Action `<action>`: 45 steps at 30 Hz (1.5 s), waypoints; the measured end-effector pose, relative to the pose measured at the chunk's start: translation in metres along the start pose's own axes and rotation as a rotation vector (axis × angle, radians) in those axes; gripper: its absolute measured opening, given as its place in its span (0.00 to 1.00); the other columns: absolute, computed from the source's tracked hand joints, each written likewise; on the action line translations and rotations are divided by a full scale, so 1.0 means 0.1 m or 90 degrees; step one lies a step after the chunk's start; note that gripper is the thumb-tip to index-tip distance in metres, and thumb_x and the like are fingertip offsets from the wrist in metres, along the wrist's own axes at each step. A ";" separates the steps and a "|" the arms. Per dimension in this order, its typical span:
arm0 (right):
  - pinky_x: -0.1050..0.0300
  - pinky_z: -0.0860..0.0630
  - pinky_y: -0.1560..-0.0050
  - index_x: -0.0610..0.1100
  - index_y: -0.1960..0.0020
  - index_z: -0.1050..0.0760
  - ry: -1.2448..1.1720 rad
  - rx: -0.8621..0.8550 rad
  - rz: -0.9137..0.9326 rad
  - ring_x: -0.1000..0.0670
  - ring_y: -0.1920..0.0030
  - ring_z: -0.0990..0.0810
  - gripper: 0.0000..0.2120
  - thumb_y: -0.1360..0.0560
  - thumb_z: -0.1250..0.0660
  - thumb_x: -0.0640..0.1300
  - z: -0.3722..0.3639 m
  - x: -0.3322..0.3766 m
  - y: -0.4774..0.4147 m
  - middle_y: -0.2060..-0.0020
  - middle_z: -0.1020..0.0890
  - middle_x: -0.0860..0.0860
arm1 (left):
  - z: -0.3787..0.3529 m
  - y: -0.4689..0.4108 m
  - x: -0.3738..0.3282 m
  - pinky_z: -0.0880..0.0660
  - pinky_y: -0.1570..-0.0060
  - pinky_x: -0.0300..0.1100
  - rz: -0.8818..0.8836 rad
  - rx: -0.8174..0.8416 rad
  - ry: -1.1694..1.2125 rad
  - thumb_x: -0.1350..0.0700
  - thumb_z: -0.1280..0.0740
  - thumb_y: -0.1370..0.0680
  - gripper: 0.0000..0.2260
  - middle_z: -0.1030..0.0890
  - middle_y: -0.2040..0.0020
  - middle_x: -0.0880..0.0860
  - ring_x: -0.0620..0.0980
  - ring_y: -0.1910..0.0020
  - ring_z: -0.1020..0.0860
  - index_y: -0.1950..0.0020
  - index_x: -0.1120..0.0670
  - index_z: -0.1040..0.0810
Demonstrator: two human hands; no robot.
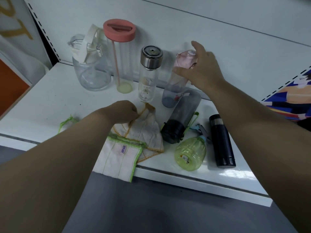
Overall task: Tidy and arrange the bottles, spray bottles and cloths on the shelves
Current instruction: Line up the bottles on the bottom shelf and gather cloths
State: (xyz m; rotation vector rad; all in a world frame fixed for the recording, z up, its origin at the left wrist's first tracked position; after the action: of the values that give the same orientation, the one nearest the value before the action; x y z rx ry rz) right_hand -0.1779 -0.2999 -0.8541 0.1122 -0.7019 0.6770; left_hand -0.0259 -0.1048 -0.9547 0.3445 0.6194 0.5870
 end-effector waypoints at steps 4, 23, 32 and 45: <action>0.52 0.23 0.46 0.51 0.29 0.32 0.111 -0.160 0.098 0.49 0.43 0.23 0.29 0.27 0.34 0.60 0.13 0.15 0.22 0.36 0.29 0.48 | 0.13 0.08 -0.03 0.31 0.59 0.42 -0.003 -0.023 0.090 0.52 0.37 0.20 0.15 0.19 0.53 0.60 0.52 0.58 0.26 0.50 0.64 0.19; 0.58 0.29 0.60 0.45 0.53 0.26 0.199 0.322 0.279 0.50 0.57 0.22 0.10 0.28 0.28 0.49 -0.28 0.91 0.75 0.60 0.21 0.50 | 0.83 1.00 -0.19 0.24 0.54 0.42 -0.126 -0.003 0.551 0.62 0.40 0.23 0.12 0.17 0.53 0.54 0.50 0.54 0.19 0.48 0.55 0.17; 0.57 0.31 0.61 0.43 0.56 0.24 0.057 0.144 0.139 0.52 0.61 0.25 0.06 0.26 0.34 0.45 -0.02 0.96 0.67 0.65 0.24 0.52 | 0.21 1.01 0.39 0.30 0.33 0.47 0.039 -0.010 -0.131 0.56 0.32 0.24 0.27 0.30 0.28 0.56 0.57 0.32 0.28 0.25 0.47 0.33; 0.57 0.27 0.64 0.42 0.55 0.23 0.092 0.213 0.114 0.49 0.59 0.20 0.09 0.25 0.33 0.48 -0.17 1.20 0.86 0.61 0.19 0.48 | -0.71 1.27 0.53 0.36 0.45 0.50 0.042 -0.065 -0.371 0.52 0.40 0.21 0.13 0.25 0.39 0.53 0.55 0.42 0.24 0.37 0.52 0.32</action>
State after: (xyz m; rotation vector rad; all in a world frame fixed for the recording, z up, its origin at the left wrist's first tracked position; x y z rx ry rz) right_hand -0.1534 -0.1627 -0.8024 0.3076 -0.4586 0.9620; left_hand -0.0872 0.0362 -0.9736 0.4187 0.0185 0.5451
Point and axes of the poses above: each hand's wrist, its own y-axis away from the middle knuckle, its own z-axis out of the back of the hand, x = y × z, the point moved 2 cm from there along -y, towards the middle knuckle
